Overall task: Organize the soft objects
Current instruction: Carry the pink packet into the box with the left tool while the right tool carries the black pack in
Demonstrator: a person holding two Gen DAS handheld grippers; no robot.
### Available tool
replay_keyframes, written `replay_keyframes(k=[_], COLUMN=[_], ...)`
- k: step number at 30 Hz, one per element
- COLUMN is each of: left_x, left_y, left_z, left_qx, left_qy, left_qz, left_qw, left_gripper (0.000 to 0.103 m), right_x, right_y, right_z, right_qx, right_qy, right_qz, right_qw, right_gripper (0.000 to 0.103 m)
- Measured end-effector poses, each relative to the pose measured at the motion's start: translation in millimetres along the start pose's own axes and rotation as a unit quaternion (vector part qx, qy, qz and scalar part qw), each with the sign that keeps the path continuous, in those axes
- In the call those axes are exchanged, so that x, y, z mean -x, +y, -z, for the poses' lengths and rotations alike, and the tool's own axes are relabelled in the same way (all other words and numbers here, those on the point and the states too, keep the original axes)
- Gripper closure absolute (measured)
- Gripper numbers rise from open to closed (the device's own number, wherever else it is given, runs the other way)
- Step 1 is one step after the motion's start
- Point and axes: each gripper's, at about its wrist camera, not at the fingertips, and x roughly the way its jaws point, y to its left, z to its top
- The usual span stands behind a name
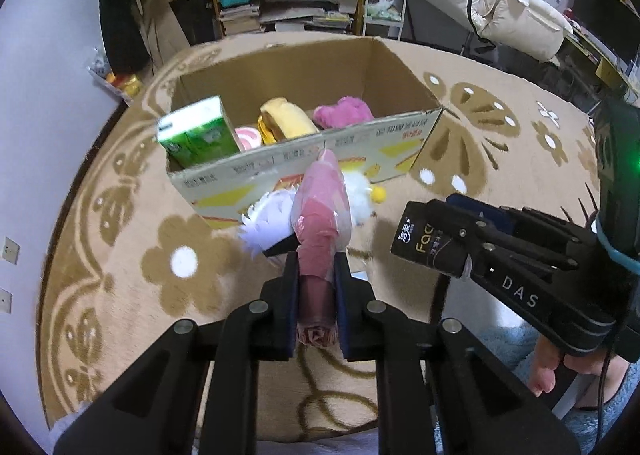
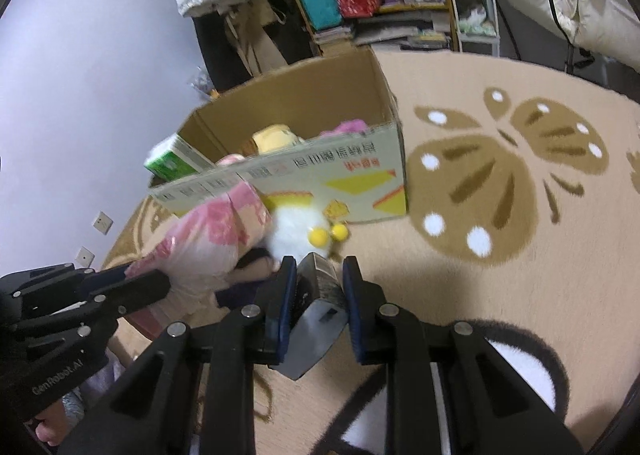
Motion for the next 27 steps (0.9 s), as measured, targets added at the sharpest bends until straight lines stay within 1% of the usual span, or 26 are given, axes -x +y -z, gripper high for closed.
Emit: replay_keyframes(k=[3,8,12,17,22,27], left_x=[8.4,25.8,45.6,68.7,86.8,86.7], left_y=[-0.3,2.6,6.4,15.0,23.3,27.9], left_z=[-1.5,-3.9,-6.6,-11.4,-23.0,-43.8], left_qx=[-0.005,-0.004,-0.004,0.008,0.016,0.013], left_qy=[-0.011,-0.025,-0.048,-0.081,-0.111,-0.123], left_qz=[-0.007,-0.017,-0.034,-0.055,-0.074,-0.098], left_qw=[0.9999,0.9995,0.9983,0.9952,0.9909,0.9875], left_gripper=[0.089,0.089,0.089,0.089,0.089,0.089], right_x=[6.8,10.6,15.8,28.2,38.8,42.2], right_y=[6.7,9.8,12.9,18.7,26.3,32.7], right_z=[-3.3,-7.1,-9.8,-16.3,-32.0,-53.6], right_qx=[0.006,0.012,0.017,0.027,0.047,0.063], right_qy=[-0.012,-0.019,-0.026,-0.045,-0.068,-0.088], right_qz=[-0.003,-0.005,-0.011,-0.014,-0.010,-0.006], right_qw=[1.000,1.000,0.999,0.998,0.997,0.994], right_gripper=[0.079,0.079,0.079,0.079,0.079,0.079])
